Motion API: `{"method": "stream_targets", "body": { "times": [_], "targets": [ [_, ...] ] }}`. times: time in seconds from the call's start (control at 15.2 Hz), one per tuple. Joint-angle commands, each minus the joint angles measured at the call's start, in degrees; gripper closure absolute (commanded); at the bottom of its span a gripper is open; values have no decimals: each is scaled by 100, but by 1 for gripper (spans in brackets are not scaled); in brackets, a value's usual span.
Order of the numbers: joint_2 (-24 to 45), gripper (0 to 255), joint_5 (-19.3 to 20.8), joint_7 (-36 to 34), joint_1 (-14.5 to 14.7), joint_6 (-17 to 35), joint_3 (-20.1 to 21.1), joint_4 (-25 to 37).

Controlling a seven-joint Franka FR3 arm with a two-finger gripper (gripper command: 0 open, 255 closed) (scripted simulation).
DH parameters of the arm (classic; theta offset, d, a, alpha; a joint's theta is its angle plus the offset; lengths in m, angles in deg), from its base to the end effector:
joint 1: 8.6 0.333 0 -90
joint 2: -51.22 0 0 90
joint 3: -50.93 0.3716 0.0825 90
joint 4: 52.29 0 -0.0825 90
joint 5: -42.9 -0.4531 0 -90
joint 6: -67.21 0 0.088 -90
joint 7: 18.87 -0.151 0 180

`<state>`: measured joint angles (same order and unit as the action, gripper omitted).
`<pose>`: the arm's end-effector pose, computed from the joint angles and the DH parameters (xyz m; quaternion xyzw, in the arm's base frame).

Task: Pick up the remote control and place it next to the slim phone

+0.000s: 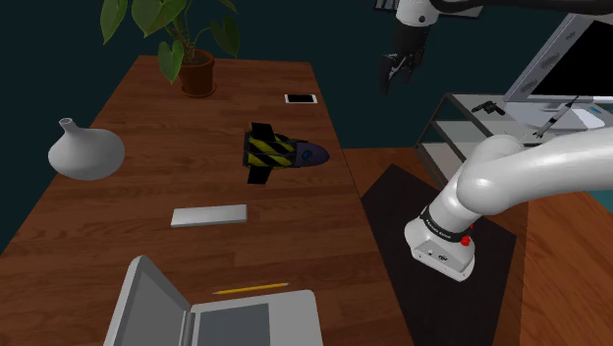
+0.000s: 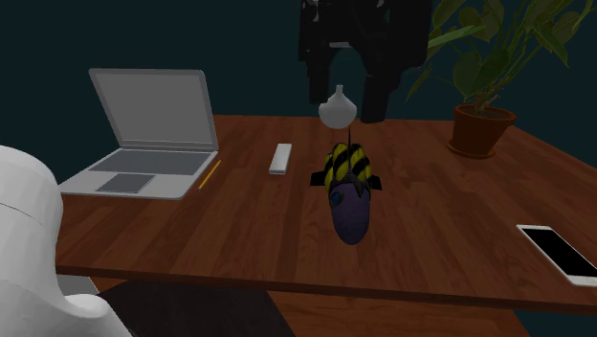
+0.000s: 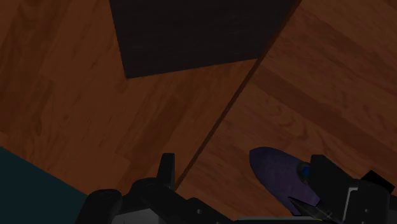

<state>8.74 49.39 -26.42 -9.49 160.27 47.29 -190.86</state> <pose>0.3471 -0.0472 0.5410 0.9948 -0.0918 -0.0256 0.0359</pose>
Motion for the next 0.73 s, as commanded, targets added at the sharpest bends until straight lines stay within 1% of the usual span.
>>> {"method": "stream_targets", "body": {
  "times": [0.0, 0.33, 0.66],
  "targets": [
    [0, 0, 0, 0, 0, 0, 0, 0],
    [710, 0, -204, 16, 319, 751, 200, -33],
    [1499, 0, -378, 54, 618, 1449, 414, 75]
  ]
}}
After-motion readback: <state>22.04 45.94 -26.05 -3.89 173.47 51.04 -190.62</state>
